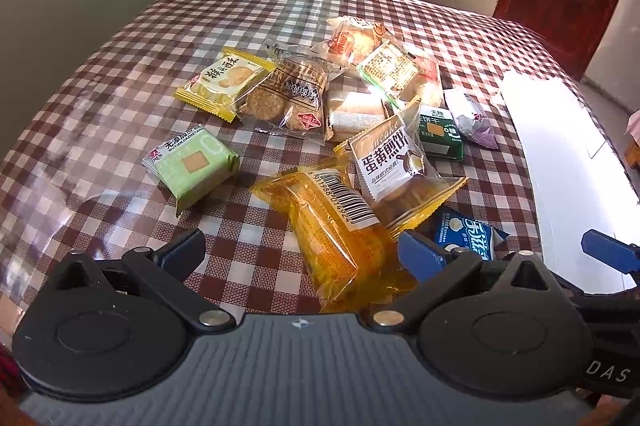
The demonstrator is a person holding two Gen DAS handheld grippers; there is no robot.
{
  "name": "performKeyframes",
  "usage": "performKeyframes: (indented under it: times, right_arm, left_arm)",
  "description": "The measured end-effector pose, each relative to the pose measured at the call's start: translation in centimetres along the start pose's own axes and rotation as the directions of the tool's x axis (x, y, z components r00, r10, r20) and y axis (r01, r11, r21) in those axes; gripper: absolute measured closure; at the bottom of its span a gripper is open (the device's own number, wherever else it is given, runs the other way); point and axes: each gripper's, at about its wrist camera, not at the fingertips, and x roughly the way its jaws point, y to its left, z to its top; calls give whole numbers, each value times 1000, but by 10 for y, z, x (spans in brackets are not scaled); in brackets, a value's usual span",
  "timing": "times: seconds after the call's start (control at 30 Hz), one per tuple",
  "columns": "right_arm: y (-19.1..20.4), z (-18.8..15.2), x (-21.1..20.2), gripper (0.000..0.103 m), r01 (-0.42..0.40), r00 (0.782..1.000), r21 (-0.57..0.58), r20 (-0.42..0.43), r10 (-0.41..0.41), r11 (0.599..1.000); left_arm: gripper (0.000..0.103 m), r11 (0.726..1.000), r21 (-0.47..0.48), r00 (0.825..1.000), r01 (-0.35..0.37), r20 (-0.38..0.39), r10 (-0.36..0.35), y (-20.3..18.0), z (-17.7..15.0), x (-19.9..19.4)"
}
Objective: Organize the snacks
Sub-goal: 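Grasp the yellow bread bag with the left gripper while the right grasps the blue milk carton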
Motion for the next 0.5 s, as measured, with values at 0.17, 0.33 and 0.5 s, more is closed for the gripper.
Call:
performKeyframes:
  times: [0.17, 0.33, 0.5]
  right_arm:
    - [-1, 0, 1, 1, 3, 1000, 7, -18, -3, 1000]
    - [-1, -1, 0, 1, 8, 1000, -3, -5, -8, 1000]
    - [0, -2, 5, 1, 7, 1000, -24, -17, -8, 1000]
  left_arm:
    - [0, 1000, 0, 1000, -9, 8, 9, -3, 3, 6]
    - [0, 998, -5, 998, -57, -7, 57, 7, 0, 14]
    - [0, 998, -14, 998, -63, -18, 63, 18, -3, 20]
